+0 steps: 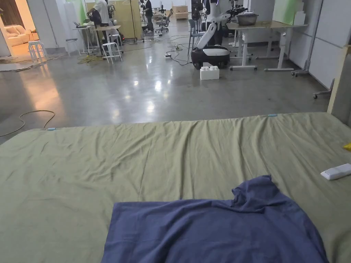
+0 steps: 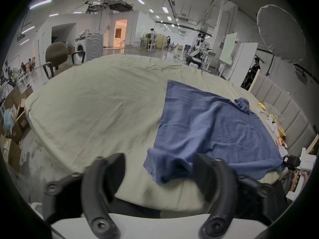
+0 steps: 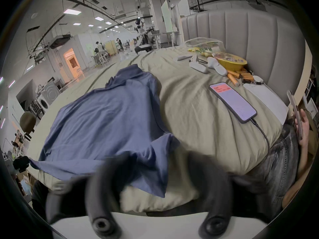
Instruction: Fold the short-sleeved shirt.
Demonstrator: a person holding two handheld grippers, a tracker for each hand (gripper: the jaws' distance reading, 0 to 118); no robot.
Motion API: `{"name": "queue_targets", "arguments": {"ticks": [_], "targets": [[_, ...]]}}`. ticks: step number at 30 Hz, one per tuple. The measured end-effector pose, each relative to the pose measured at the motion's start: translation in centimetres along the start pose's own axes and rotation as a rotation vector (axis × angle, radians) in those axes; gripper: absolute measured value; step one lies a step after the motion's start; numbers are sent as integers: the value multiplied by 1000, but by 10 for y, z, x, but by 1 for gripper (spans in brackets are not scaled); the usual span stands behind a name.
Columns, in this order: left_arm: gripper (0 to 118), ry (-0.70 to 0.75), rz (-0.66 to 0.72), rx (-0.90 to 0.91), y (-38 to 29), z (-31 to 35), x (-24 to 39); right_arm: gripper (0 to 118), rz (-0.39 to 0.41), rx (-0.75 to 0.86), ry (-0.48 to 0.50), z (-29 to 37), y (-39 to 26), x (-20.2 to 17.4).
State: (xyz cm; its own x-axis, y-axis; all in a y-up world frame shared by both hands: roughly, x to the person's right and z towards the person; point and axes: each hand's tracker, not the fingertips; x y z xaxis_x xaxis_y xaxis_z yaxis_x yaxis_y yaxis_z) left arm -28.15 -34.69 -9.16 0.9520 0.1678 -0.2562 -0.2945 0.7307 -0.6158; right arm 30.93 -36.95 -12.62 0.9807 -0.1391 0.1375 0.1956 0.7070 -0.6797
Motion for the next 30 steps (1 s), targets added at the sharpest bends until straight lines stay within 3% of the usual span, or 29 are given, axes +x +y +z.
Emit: {"name": "queue_targets", "arguments": {"ticks": [6, 10, 13, 18, 21, 23, 25, 26, 27, 30], "targets": [[90, 33, -79, 135, 27, 39, -2, 82, -13, 135, 42, 39, 15, 6], [90, -27, -201, 342, 57, 86, 33, 82, 47, 306, 109, 79, 42, -17], [89, -156, -258, 497, 73, 125, 62, 82, 96, 432, 160, 108, 60, -42], [85, -234, -316, 619, 83, 165, 96, 82, 198, 537, 222, 143, 77, -79], [73, -252, -368, 645, 80, 172, 107, 81, 240, 558, 221, 151, 74, -94], [56, -249, -369, 635, 75, 170, 112, 71, 258, 564, 236, 154, 70, -100], [16, -243, -373, 612, 72, 166, 118, 36, 273, 574, 234, 153, 65, -106], [4, -238, -374, 607, 71, 166, 117, 15, 278, 581, 235, 153, 63, -108], [3, -237, -367, 606, 70, 167, 116, 3, 263, 568, 225, 151, 61, -111], [2, -253, -355, 586, 71, 167, 116, 1, 258, 501, 226, 145, 55, -113]]}}
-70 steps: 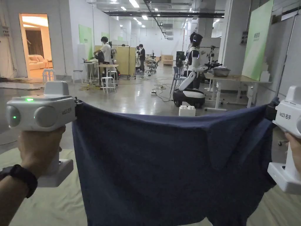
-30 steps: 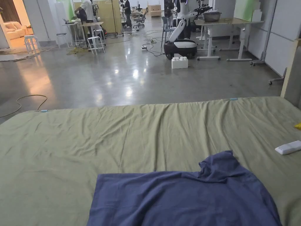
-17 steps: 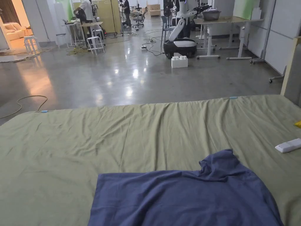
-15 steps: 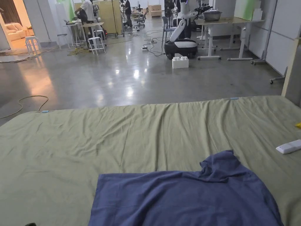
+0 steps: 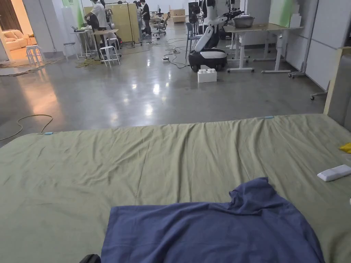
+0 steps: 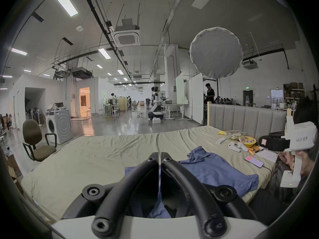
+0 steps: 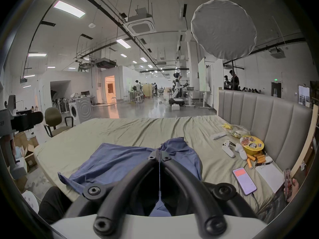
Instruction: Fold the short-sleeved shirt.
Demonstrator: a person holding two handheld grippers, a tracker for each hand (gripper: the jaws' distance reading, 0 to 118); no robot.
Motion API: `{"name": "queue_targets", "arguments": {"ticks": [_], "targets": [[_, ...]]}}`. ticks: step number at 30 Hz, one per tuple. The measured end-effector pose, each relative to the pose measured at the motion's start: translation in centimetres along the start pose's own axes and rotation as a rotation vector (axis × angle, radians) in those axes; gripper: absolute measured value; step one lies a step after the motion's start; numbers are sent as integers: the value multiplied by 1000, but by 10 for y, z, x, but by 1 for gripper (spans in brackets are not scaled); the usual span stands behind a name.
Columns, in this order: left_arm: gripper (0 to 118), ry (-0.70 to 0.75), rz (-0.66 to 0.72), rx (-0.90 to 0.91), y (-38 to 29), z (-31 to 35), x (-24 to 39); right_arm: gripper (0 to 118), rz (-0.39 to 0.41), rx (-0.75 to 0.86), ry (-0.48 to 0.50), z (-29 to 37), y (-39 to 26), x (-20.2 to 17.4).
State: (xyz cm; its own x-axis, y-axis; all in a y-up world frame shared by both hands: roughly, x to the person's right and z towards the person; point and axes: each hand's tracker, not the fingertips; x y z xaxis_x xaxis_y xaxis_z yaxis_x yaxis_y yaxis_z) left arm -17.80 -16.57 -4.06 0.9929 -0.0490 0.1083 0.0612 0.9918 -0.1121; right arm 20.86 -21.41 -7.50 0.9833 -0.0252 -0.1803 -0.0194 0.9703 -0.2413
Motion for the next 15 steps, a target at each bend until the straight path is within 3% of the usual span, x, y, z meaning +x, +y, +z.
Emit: {"name": "queue_targets", "arguments": {"ticks": [11, 15], "targets": [[2, -3, 42, -41, -2, 2, -8, 0, 8, 49, -10, -1, 8, 1], [2, 22, -13, -67, -7, 4, -10, 0, -8, 35, -8, -1, 8, 4]]}}
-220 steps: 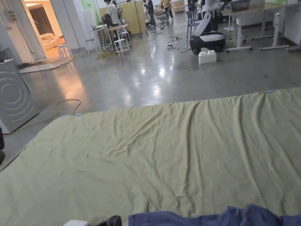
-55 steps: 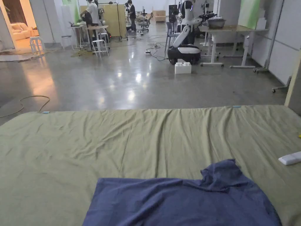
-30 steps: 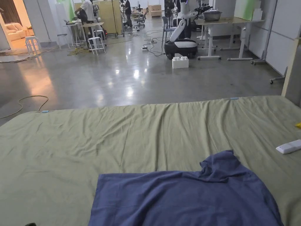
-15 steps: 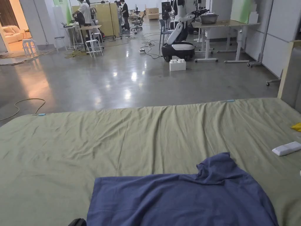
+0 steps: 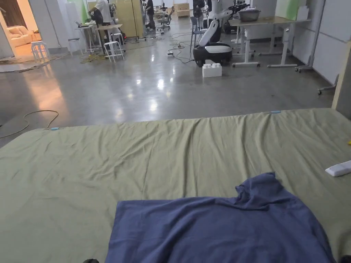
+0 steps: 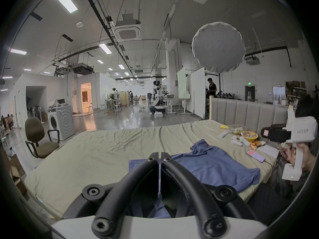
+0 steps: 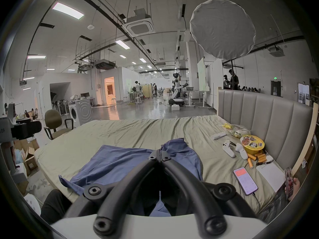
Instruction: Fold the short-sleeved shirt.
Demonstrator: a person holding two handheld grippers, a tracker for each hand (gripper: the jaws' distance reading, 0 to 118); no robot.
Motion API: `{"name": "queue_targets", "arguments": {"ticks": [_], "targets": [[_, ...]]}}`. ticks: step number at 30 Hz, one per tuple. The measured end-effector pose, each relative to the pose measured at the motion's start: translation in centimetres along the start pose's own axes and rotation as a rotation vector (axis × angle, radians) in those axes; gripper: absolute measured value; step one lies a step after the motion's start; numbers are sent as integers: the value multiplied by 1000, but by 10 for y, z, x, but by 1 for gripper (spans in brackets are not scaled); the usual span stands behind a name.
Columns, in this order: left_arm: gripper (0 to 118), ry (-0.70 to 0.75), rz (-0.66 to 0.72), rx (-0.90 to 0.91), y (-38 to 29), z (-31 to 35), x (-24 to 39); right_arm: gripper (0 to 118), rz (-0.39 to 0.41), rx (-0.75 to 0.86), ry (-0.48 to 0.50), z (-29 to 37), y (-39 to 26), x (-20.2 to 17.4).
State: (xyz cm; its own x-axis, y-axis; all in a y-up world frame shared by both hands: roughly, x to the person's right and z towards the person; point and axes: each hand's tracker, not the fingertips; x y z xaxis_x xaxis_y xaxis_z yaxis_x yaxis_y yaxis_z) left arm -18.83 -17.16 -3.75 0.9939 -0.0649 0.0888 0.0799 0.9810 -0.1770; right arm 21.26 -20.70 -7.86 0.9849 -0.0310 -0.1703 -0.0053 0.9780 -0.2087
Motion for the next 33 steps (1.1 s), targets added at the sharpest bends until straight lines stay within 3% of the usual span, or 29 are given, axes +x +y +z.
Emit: {"name": "queue_targets", "arguments": {"ticks": [6, 8, 10, 12, 21, 22, 24, 25, 28, 31, 33], "targets": [[6, 60, 130, -141, -32, -14, -50, 0, -45, -48, 4, 0, -8, 9], [28, 73, 159, -260, -58, -29, -71, 0, -80, -69, 6, -1, -15, 12], [63, 68, 177, -387, -88, -47, -85, 0, -122, -100, 6, -3, -21, 16], [75, 76, 192, -482, -122, -61, -95, 0, -141, -116, 9, -2, -27, 18], [72, 35, 284, -721, -191, -112, -99, 0, -171, -171, -22, -2, -33, 25], [62, 34, 290, -730, -193, -118, -98, 0, -175, -173, -24, -2, -34, 26], [29, 15, 295, -716, -192, -125, -96, 0, -176, -174, -31, 0, -34, 26], [23, 11, 296, -714, -191, -131, -93, 0, -172, -173, -38, 0, -34, 26], [14, 3, 261, -801, -197, -151, -84, 0, -164, -183, -50, 2, -37, 30], [14, -3, 157, -830, -195, -157, -72, 0, -140, -199, -84, 5, -41, 35], [14, -10, 163, -856, -198, -160, -72, 0, -112, -251, -141, 1, -47, 44]]}}
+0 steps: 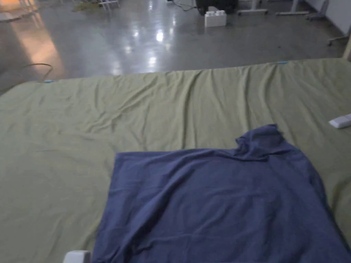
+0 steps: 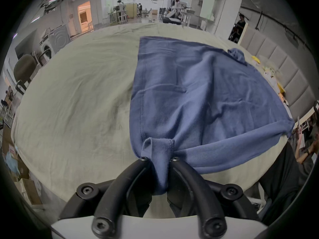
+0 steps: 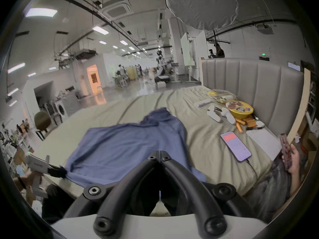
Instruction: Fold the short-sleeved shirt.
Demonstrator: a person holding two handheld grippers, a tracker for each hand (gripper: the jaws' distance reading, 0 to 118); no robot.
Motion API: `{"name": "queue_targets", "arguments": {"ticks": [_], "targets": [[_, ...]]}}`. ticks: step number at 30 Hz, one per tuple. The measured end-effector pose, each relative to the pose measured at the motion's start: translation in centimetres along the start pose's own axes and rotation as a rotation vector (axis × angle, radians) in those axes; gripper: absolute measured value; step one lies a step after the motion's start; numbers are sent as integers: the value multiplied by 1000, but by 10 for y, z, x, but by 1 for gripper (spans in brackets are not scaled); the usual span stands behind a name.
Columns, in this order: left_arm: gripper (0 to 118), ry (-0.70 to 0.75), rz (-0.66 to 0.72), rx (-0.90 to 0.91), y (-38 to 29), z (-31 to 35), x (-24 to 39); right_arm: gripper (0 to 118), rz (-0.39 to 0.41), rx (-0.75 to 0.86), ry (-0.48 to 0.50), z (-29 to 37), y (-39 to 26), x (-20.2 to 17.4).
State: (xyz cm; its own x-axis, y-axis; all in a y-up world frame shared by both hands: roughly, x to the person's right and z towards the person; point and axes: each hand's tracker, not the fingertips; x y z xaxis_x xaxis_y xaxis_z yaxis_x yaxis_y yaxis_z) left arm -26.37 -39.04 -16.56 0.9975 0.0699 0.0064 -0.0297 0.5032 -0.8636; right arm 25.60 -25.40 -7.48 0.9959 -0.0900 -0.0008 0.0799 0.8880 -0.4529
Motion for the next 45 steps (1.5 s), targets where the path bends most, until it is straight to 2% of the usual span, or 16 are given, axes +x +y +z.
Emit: {"name": "queue_targets", "arguments": {"ticks": [3, 4, 6, 7, 13, 14, 16, 17, 22, 30, 36, 40, 41, 43, 44, 45], "targets": [[14, -4, 33, -14, 1, -2, -4, 5, 0, -110, -100, -24, -21, 25], [13, 11, 29, -12, 1, -2, -4, 23, -28, -163, -100, -33, -30, 35], [14, 15, 21, -11, 0, -1, -3, 91, -89, -294, -64, -54, -48, 52], [13, 18, 17, -13, 1, -2, -4, 97, -116, -334, -56, -64, -58, 57], [13, 15, 44, -19, 2, -2, -8, 76, -201, -430, -73, -107, -89, 66], [13, 12, 51, -16, 2, -2, -9, 63, -197, -427, -67, -111, -89, 65], [14, 3, 61, -14, 1, -2, -10, 5, -194, -452, -56, -119, -87, 63], [14, 4, 61, -13, 1, -2, -10, 4, -192, -451, -53, -120, -85, 60], [8, -7, 4, 91, -5, 19, -2, 4, -92, -386, -53, -108, -65, 41], [8, -45, 105, 317, 84, 58, -4, 4, -111, -202, 22, -155, 24, 41], [8, -38, 216, 253, 150, 5, -30, 4, -162, -228, 18, -236, 57, 40], [13, -7, 264, 157, 174, -43, -31, 4, -94, -354, -18, -288, 48, 27], [24, 8, 275, 167, 176, -50, -31, 8, -101, -365, -24, -298, 43, 25], [77, 39, 280, 175, 173, -56, -27, 62, -101, -431, -47, -309, 32, 28], [90, 44, 273, 189, 172, -53, -28, 84, -99, -448, -46, -310, 28, 30], [90, 26, 246, 231, 171, -44, -27, 86, -99, -426, -43, -305, 27, 32]]}}
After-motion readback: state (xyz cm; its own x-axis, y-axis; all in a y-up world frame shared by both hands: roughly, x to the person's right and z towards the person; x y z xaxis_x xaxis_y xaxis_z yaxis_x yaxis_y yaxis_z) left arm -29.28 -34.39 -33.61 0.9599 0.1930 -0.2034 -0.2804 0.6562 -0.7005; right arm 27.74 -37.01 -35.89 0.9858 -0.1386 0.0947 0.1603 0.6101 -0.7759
